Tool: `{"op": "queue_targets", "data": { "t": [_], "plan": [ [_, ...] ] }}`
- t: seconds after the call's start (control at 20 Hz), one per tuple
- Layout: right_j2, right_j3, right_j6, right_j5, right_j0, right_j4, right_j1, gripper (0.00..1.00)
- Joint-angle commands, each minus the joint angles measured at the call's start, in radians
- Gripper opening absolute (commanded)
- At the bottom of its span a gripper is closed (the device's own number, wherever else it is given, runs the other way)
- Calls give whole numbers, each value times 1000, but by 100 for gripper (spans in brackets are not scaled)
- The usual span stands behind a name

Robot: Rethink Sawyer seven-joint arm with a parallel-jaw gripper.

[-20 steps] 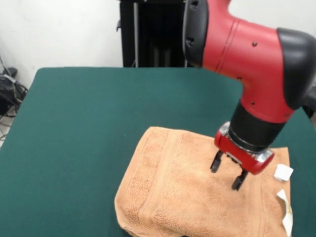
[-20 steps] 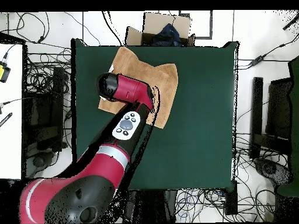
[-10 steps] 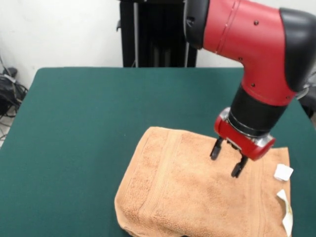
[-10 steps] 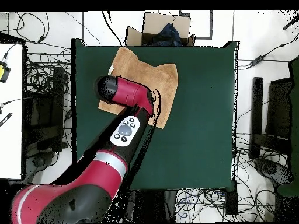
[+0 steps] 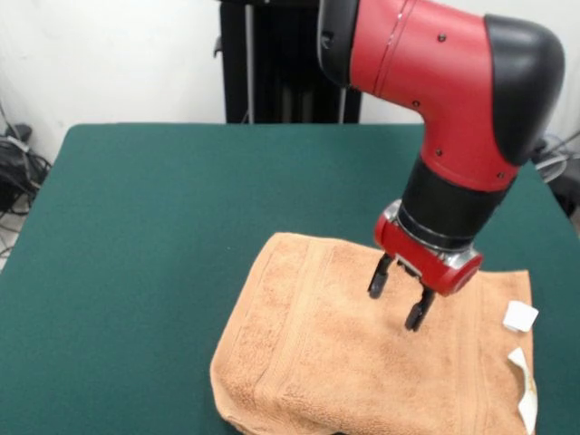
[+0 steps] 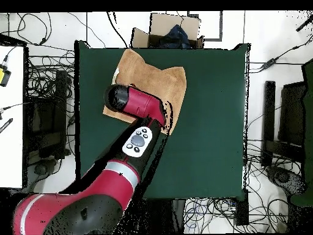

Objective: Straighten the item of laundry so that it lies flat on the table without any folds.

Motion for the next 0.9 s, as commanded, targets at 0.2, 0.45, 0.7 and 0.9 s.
{"op": "queue_targets", "data": {
  "t": [0.2,0.45,0.7,0.9],
  "plan": [
    [221,129,125,-162,-47,-20,62,100],
    [272,150,131,-244,-70,-22,76,100],
    [323,180,132,-291,-95,-28,78,100],
    [374,221,124,-326,-123,-40,69,100]
  ]
}}
